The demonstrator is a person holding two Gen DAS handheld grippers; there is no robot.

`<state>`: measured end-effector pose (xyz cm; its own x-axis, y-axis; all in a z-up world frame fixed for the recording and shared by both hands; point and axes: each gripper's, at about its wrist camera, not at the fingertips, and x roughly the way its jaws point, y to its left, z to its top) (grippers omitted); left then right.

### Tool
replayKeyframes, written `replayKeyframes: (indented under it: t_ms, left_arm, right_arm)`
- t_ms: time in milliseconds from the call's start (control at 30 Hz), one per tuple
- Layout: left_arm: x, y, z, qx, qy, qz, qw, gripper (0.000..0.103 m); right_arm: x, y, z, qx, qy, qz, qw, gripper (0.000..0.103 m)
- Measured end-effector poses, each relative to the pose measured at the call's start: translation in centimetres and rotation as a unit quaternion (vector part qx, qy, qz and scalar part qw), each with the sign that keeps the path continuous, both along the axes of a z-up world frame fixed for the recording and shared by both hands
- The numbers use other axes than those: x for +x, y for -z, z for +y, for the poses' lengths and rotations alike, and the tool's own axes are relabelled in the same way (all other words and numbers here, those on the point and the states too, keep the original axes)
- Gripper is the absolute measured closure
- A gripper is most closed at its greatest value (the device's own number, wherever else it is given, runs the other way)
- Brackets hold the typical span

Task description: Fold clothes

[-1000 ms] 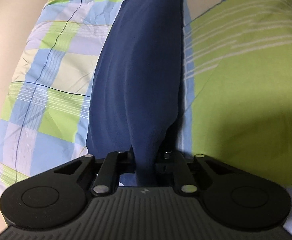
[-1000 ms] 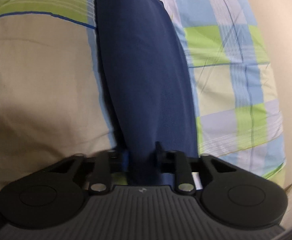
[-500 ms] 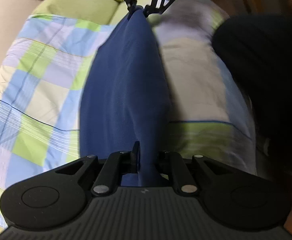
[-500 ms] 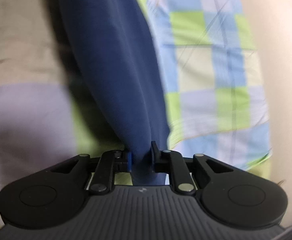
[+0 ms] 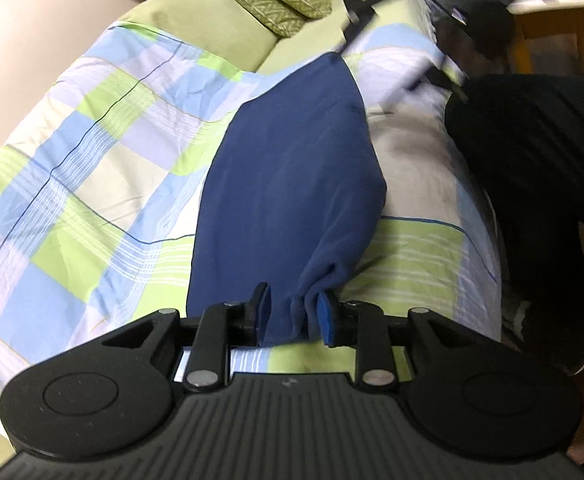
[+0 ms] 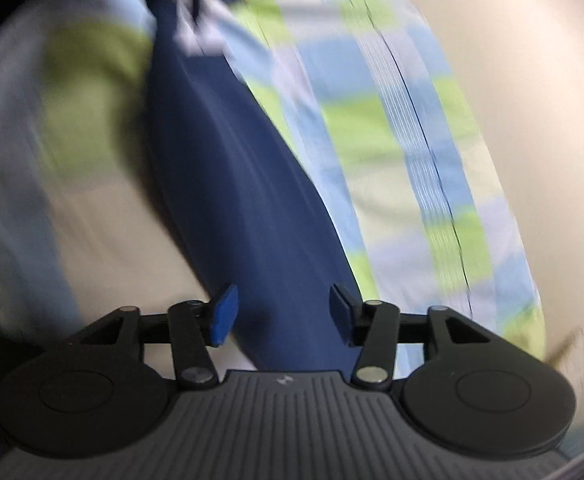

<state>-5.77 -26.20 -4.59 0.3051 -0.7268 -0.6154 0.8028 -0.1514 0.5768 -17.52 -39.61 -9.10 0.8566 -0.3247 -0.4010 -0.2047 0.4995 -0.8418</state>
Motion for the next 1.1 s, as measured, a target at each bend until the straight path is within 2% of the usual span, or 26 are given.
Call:
replayKeyframes:
  t_ms: [100,267,333,467,633,800,933,1100]
  left_arm:
    - [1.2,-0.1,1.6,-0.012,-0.019,0.006,0.9997,0.070]
    - [3.1,-0.3,3.3,-0.028,-0.048,0.019,0.9983,0.069]
    - [3.5,-0.2,3.9,-0.032,-0.053,0.019,0.9979,0.069]
    - [4.5,0.0,4.8,-0.040,-0.062,0.035,0.9966,0.068]
    - [5.6,0.3,4.5,-0.030,-0.062,0.053,0.9962,0.068]
    - [6.2,0.4,4.5,-0.030,-0.066,0.050,0.9961,0.068]
    - [6.6,0.5,4.8,-0.039,-0.069,0.045,0.9959,0.062]
    - [7.3,0.6,5.4,-0.048,-0.064,0.032,0.9963,0.061]
  right_arm:
    - [1.0,1.1,3.4,-0.003,-0.042,0.023,0.999,0.048]
    - [3.5,2.6,6.1,-0.004,-0.073,0.057,0.996,0.046]
    - [3.8,3.0,6.9,-0.008,-0.081,0.066,0.994,0.042]
    - [3.6,4.1,8.1,-0.012,-0.084,0.081,0.993,0.041]
    - [4.5,4.3,9.1,-0.012,-0.060,0.065,0.996,0.041]
    - [6.4,5.0,10.0,-0.026,-0.063,0.076,0.995,0.039]
    - [7.3,5.2,10.6,-0.034,-0.068,0.081,0.994,0.038]
    - [8.5,4.9,10.7,-0.034,-0.051,0.082,0.995,0.038]
